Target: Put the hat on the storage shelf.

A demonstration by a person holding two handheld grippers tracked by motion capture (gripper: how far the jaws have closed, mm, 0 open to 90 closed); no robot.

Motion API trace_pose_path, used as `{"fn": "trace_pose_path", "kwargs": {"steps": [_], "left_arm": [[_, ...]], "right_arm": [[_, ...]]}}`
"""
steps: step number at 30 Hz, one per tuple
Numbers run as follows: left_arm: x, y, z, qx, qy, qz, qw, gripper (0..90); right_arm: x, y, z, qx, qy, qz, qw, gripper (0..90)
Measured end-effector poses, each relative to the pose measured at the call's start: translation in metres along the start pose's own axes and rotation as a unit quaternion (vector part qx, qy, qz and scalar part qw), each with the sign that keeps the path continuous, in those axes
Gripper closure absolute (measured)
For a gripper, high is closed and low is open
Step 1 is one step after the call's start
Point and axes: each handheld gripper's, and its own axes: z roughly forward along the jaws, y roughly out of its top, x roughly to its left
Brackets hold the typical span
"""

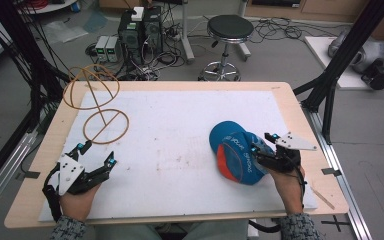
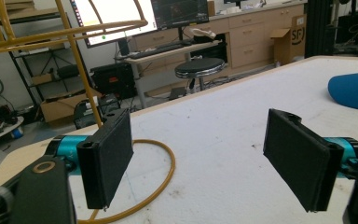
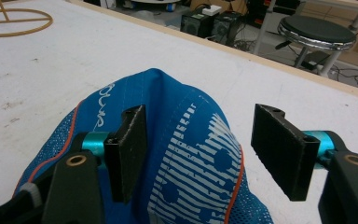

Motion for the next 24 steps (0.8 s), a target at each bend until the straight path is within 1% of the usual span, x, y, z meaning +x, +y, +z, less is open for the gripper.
{"fn": "trace_pose_path", "kwargs": {"steps": [5,12,13,14,15,16,20,21,23,24], "left_arm": [[0.0,-0.001,0.001,0.002,0.001,-0.002,1.0,24.0],[0.0,-0.001,0.001,0.002,-0.002,0.0,1.0,24.0],[0.0,-0.001,0.002,0.003,-0.001,0.001,1.0,24.0],[0.0,-0.002,0.002,0.005,-0.002,0.002,1.0,24.0],[-0.001,-0.002,0.002,0.006,-0.003,0.002,1.0,24.0],[-0.001,-0.002,0.002,0.006,-0.003,0.002,1.0,24.0],[0.0,-0.002,0.001,0.006,-0.002,0.0,1.0,24.0],[0.0,-0.002,0.001,0.006,-0.001,0.002,1.0,24.0],[0.0,-0.002,0.002,0.006,-0.002,0.001,1.0,24.0],[0.0,-0.003,0.002,0.005,-0.002,0.001,1.0,24.0]], "right_arm": [[0.001,-0.002,0.004,0.006,0.002,-0.003,1.0,36.5],[0.004,-0.004,0.009,0.015,-0.006,-0.005,0.9999,36.6],[0.004,-0.004,0.01,0.017,-0.012,-0.01,0.9997,36.5],[0.004,-0.004,0.01,0.017,-0.012,-0.01,0.9997,36.5],[0.004,-0.005,0.011,0.016,-0.017,-0.007,0.9997,38.4],[0.004,-0.005,0.012,0.015,-0.019,-0.009,0.9997,39.2],[0.006,-0.005,0.013,0.019,-0.022,-0.013,0.9995,41.9],[0.008,-0.006,0.015,0.022,-0.023,-0.023,0.9992,44.0],[0.009,-0.005,0.016,0.022,-0.025,-0.027,0.9991,45.3],[0.01,-0.005,0.016,0.023,-0.027,-0.034,0.9988,50.1]]}}
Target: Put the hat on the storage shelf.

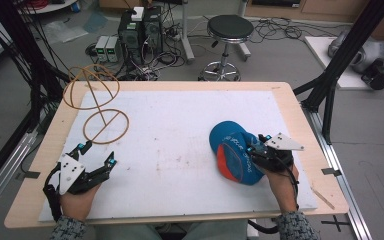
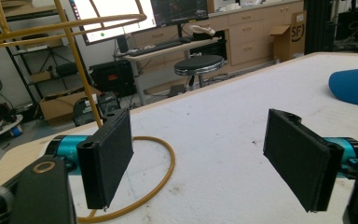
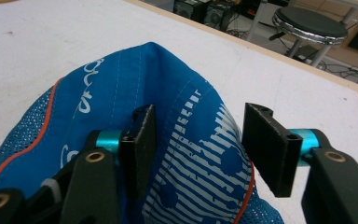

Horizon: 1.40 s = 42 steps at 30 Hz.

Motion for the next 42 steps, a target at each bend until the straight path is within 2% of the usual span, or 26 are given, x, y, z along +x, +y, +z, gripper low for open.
{"fn": "trace_pose_path", "kwargs": {"steps": [5,11,17,22,25,30,32,37,42], "left_arm": [[0.0,0.0,0.0,0.003,0.0,0.002,1.0,24.0],[-0.001,0.0,0.001,0.005,-0.003,0.004,1.0,24.0],[0.0,-0.001,0.001,0.008,-0.001,0.002,1.0,24.0],[-0.001,-0.001,0.001,0.009,-0.002,0.004,1.0,24.0],[-0.001,-0.002,0.001,0.011,-0.003,0.004,0.9999,24.0],[-0.001,-0.002,0.0,0.012,0.003,0.002,0.9999,24.0],[-0.001,-0.002,0.0,0.014,0.002,0.003,0.9999,24.0],[-0.001,-0.003,-0.001,0.017,0.001,0.004,0.9998,24.0],[0.002,-0.002,-0.003,0.013,0.003,0.002,0.9999,24.0]], "right_arm": [[0.001,0.001,-0.002,-0.006,-0.008,-0.01,0.9999,57.3],[0.002,0.001,-0.002,-0.006,-0.003,-0.022,0.9997,63.9],[0.003,0.002,0.0,0.007,0.004,-0.028,0.9996,79.8],[0.004,0.005,-0.003,0.005,0.012,-0.032,0.9994,87.5],[0.006,0.011,-0.005,-0.001,0.02,-0.029,0.9994,88.4],[0.014,0.023,-0.008,-0.005,0.033,-0.008,0.9994,88.6],[0.014,0.026,-0.009,-0.008,0.037,-0.006,0.9993,88.7],[0.019,0.046,-0.01,-0.022,0.054,0.011,0.9983,88.7],[0.024,0.062,-0.007,-0.019,0.068,0.018,0.9973,88.7]]}}
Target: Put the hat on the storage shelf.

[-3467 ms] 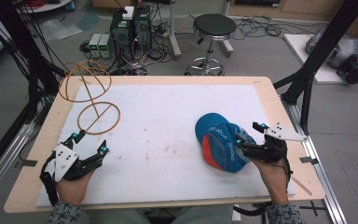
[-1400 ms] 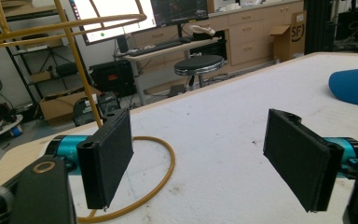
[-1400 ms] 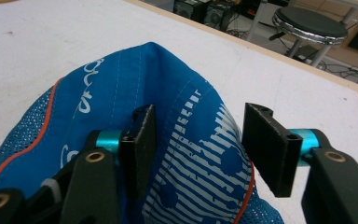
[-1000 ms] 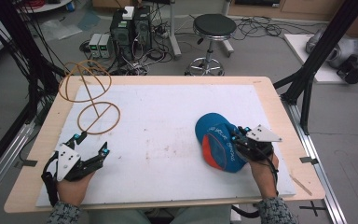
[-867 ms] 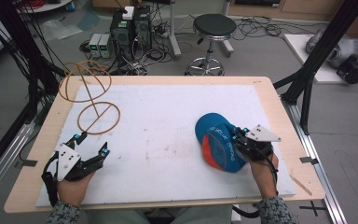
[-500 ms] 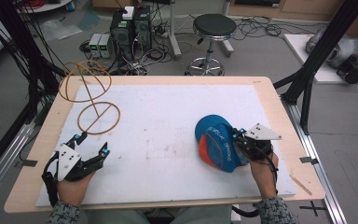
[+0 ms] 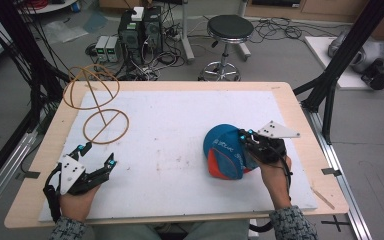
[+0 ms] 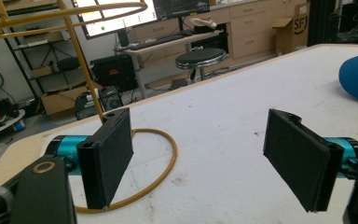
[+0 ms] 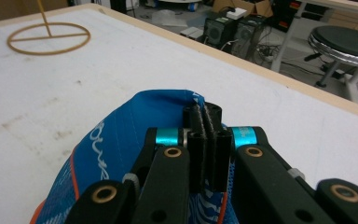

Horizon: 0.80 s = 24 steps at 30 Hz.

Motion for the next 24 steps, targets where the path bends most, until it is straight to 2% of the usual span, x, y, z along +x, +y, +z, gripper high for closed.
{"fn": "trace_pose_path", "kwargs": {"steps": [1,3,4,5,6,8,14,15,18,19,20,21,22,24], "left_arm": [[0.0,0.0,0.0,0.0,0.0,0.0,1.0,24.0],[0.0,0.0,0.0,0.0,-0.001,0.0,1.0,24.0],[-0.001,0.0,0.0,-0.001,-0.001,0.001,1.0,24.0],[-0.001,0.001,0.0,-0.002,-0.002,0.001,1.0,24.0],[-0.002,0.001,-0.001,-0.002,-0.003,0.002,1.0,24.0],[-0.002,0.002,-0.001,-0.004,-0.004,0.003,1.0,24.0],[-0.002,0.001,-0.001,-0.005,-0.008,0.001,1.0,24.0],[-0.003,0.001,-0.001,-0.005,-0.009,0.001,0.9999,24.0],[-0.004,0.002,0.0,-0.006,-0.011,0.001,0.9999,24.0],[-0.004,0.002,0.0,-0.005,-0.013,0.002,0.9999,24.0],[-0.004,0.002,0.0,-0.005,-0.014,0.002,0.9999,24.0],[-0.004,0.002,0.0,-0.005,-0.015,0.002,0.9999,24.0],[-0.005,0.002,0.0,-0.006,-0.015,0.001,0.9999,24.0],[-0.005,0.002,0.0,-0.007,-0.017,0.001,0.9998,24.0]], "right_arm": [[0.003,0.01,0.001,-0.004,0.005,0.002,1.0,88.7],[0.004,0.014,0.002,-0.007,0.008,0.002,0.9999,88.7],[0.008,0.028,0.004,-0.013,0.015,0.006,0.9998,88.7],[0.008,0.028,0.004,-0.013,0.015,0.006,0.9998,88.7],[0.012,0.04,0.008,-0.021,0.021,0.004,0.9995,88.7],[0.014,0.046,0.01,-0.022,0.023,0.004,0.9995,88.7],[0.026,0.082,0.026,-0.033,0.037,-0.01,0.9987,88.7],[0.028,0.092,0.032,-0.04,0.045,-0.006,0.9982,88.7],[0.028,0.103,0.039,-0.048,0.051,-0.004,0.9975,88.7],[0.029,0.114,0.044,-0.055,0.057,0.001,0.9968,88.7],[0.029,0.114,0.044,-0.055,0.057,0.001,0.9968,88.7],[0.031,0.125,0.049,-0.066,0.064,0.004,0.9958,88.7],[0.031,0.125,0.049,-0.066,0.064,0.004,0.9958,88.7],[0.034,0.138,0.054,-0.069,0.067,0.001,0.9954,88.7]]}}
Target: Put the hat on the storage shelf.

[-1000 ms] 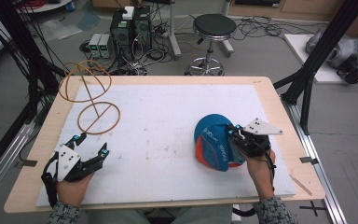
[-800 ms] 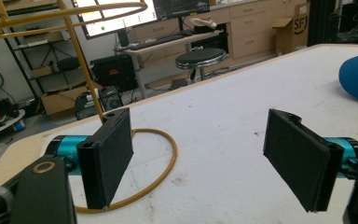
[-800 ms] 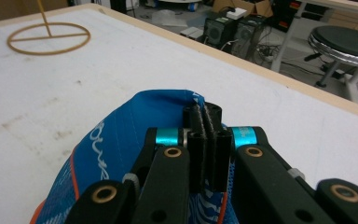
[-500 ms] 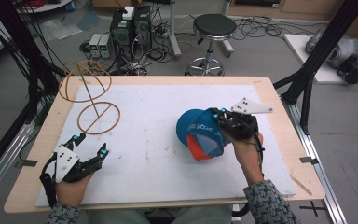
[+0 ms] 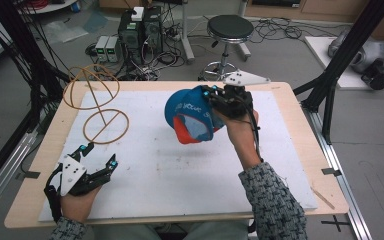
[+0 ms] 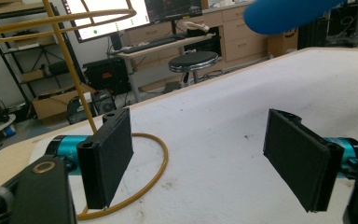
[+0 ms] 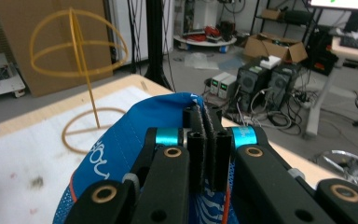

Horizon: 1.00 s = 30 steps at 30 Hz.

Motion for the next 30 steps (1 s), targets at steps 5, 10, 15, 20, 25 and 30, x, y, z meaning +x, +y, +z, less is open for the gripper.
{"fn": "trace_pose_path", "kwargs": {"steps": [5,10,15,20,25,30], "left_arm": [[-0.001,0.0,0.0,-0.001,-0.004,0.0,1.0,24.0],[-0.003,0.0,0.001,0.002,-0.009,0.002,1.0,24.0],[-0.005,0.001,0.003,0.002,-0.015,0.004,0.9999,24.0],[-0.004,0.001,0.003,0.001,-0.017,0.003,0.9999,24.0],[-0.005,0.001,0.004,0.002,-0.019,-0.001,0.9998,24.0],[-0.006,0.001,0.005,0.005,-0.022,0.001,0.9997,24.0]], "right_arm": [[0.009,0.029,0.017,-0.017,0.015,-0.004,0.9997,88.7],[0.018,0.056,0.033,-0.033,0.034,-0.003,0.9988,88.7],[0.03,0.087,0.049,-0.059,0.051,-0.017,0.9968,88.7],[0.036,0.102,0.059,-0.083,0.069,-0.025,0.9938,88.7],[0.039,0.115,0.072,-0.108,0.089,-0.016,0.99,88.7],[0.046,0.127,0.086,-0.123,0.106,-0.002,0.9867,88.7]]}}
